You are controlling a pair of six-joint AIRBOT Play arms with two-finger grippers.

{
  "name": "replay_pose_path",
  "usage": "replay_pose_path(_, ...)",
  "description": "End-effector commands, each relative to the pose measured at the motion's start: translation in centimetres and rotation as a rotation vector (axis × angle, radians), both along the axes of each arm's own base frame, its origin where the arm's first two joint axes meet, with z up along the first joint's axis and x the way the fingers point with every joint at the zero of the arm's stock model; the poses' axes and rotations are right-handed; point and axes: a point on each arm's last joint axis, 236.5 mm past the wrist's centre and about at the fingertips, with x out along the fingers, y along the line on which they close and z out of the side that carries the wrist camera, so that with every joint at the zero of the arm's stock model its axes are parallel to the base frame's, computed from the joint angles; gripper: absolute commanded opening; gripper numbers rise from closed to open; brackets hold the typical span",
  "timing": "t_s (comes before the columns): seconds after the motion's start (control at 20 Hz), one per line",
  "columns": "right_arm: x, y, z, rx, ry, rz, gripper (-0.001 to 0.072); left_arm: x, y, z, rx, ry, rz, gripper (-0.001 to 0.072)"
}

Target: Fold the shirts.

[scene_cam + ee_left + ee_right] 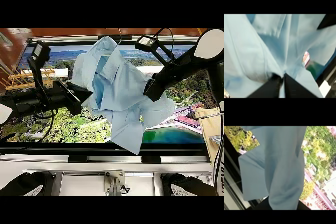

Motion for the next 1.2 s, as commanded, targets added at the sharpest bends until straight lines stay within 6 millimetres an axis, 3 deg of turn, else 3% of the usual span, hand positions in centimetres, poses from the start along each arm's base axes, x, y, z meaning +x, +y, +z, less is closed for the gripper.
replay_pose_path(0.0,-1.1,0.8,0.6,0.045,0.052,-0.016,0.0062,0.2,1.4,-1.0,0.098,0.007,0.029,0.0460)
replay_pose_path(0.05,-1.4,0.7,0.5,0.046,0.070,-0.028,0.0062,0.5,1.5,0.5,0.090,-0.032,0.037,0.0555)
replay_pose_path(0.3,-3.1,1.4,0.1,0.027,0.125,0.000,0.0061,3.1,2.6,12.8,-0.070,-0.351,0.147,0.0551)
replay_pose_path(0.4,-3.8,2.6,0.1,0.015,0.122,0.032,0.0062,4.4,2.5,14.9,-0.125,-0.415,0.183,0.0550)
replay_pose_path(0.6,-4.6,4.2,-0.2,-0.022,0.097,0.069,0.0061,6.9,0.0,12.1,-0.111,-0.377,0.172,0.0553)
replay_pose_path(0.8,-3.8,4.9,0.1,0.004,0.068,0.045,0.0061,7.5,-3.5,10.8,-0.132,-0.378,0.135,0.0553)
replay_pose_path(1.0,-3.8,4.9,0.1,0.007,0.073,0.035,0.0061,8.2,-4.4,9.2,-0.114,-0.354,0.127,0.0553)
replay_pose_path(1.15,-3.8,5.0,0.1,0.012,0.074,0.034,0.0061,9.1,-4.6,9.4,-0.135,-0.374,0.148,0.0539)
